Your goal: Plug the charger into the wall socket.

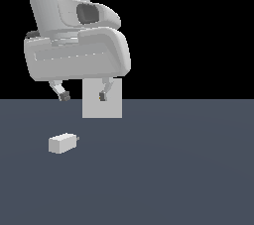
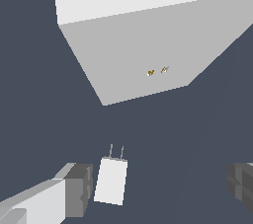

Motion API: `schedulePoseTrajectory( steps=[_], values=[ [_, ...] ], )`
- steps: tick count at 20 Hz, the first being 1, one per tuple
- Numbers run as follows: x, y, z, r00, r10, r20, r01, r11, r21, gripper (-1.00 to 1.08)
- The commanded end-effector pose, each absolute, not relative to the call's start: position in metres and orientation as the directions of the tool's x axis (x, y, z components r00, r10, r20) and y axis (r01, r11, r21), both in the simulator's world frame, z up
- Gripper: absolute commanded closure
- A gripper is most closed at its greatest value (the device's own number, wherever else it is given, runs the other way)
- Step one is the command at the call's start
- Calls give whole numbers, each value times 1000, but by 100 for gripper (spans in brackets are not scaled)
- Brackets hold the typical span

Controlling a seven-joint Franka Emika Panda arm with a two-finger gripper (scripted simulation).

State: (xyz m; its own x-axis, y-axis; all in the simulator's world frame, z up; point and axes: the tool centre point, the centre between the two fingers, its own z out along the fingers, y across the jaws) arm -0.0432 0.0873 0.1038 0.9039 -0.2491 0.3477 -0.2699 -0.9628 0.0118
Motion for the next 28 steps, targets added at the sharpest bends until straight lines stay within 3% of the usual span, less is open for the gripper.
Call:
schedulePoseTrajectory(
  steps=[1, 28],
  values=[
    [-45, 93, 99, 892, -264, 366, -287, -958, 10, -92],
    [-49, 126, 63, 810, -351, 469, -398, -917, 0, -92]
  ],
)
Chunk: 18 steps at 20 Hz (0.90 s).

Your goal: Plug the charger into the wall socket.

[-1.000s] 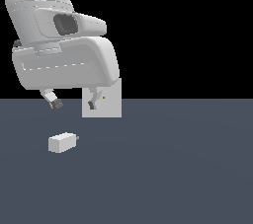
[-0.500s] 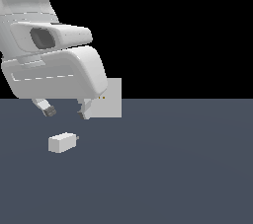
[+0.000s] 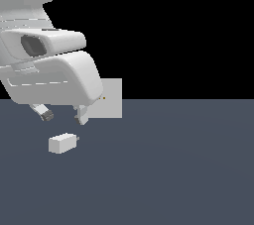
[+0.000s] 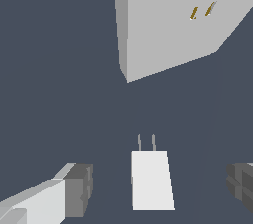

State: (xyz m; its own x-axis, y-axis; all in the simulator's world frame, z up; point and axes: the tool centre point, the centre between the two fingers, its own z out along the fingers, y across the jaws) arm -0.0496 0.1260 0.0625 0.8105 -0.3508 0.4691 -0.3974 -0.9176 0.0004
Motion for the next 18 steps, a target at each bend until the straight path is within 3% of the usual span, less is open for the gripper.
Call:
schedulePoseTrajectory(
  steps=[1, 18],
  values=[
    [-49, 126, 62, 810, -351, 469, -398, -917, 0, -92],
    [-50, 125, 12, 810, -354, 468, -400, -916, -1, -92]
  ],
)
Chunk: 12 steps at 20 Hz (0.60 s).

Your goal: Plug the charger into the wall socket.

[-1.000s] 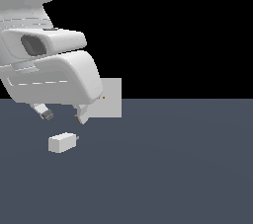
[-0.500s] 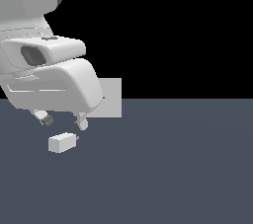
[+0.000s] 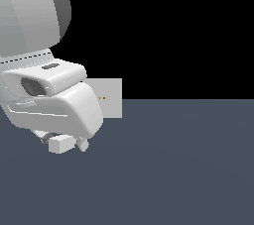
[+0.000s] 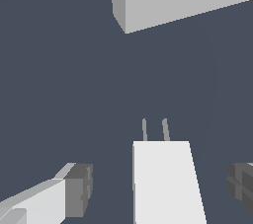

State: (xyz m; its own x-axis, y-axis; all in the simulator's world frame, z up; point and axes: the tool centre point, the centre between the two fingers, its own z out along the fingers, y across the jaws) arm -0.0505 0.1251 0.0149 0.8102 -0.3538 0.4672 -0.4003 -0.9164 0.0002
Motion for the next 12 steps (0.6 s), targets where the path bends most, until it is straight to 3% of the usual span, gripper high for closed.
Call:
schedulePoseTrajectory(
  steps=[1, 2, 3, 12],
  values=[
    [-50, 125, 11, 810, -354, 468, -400, -916, -1, -92],
    [-50, 125, 11, 810, -354, 468, -400, -916, -1, -92],
    [-50, 125, 11, 810, -354, 468, -400, -916, -1, 108],
    [-50, 125, 11, 810, -354, 468, -400, -916, -1, 108]
  ],
)
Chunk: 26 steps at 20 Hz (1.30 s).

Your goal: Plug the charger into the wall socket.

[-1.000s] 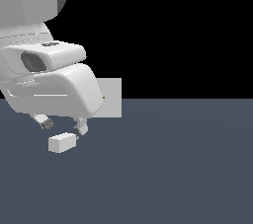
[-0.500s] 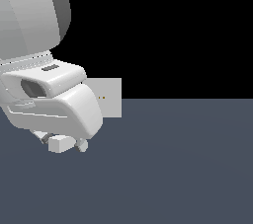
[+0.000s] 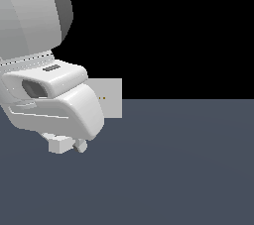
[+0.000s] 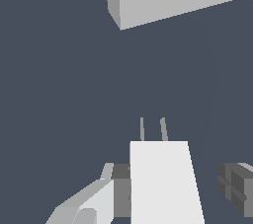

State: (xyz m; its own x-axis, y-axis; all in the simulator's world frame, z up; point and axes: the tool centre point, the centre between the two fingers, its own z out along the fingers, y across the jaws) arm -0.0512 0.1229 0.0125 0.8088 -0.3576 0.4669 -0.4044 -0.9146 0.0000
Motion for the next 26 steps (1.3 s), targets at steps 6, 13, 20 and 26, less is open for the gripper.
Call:
schedulePoseTrajectory(
  steps=[6, 13, 20, 26],
  values=[
    [-52, 121, 16, 815, -342, 468, -387, -922, 0, 108],
    [-53, 108, 35, 841, -271, 469, -306, -952, -1, 108],
    [-52, 89, 63, 866, -161, 473, -182, -983, 0, 108],
    [-48, 76, 84, 877, -78, 474, -90, -996, 2, 108]
  ],
)
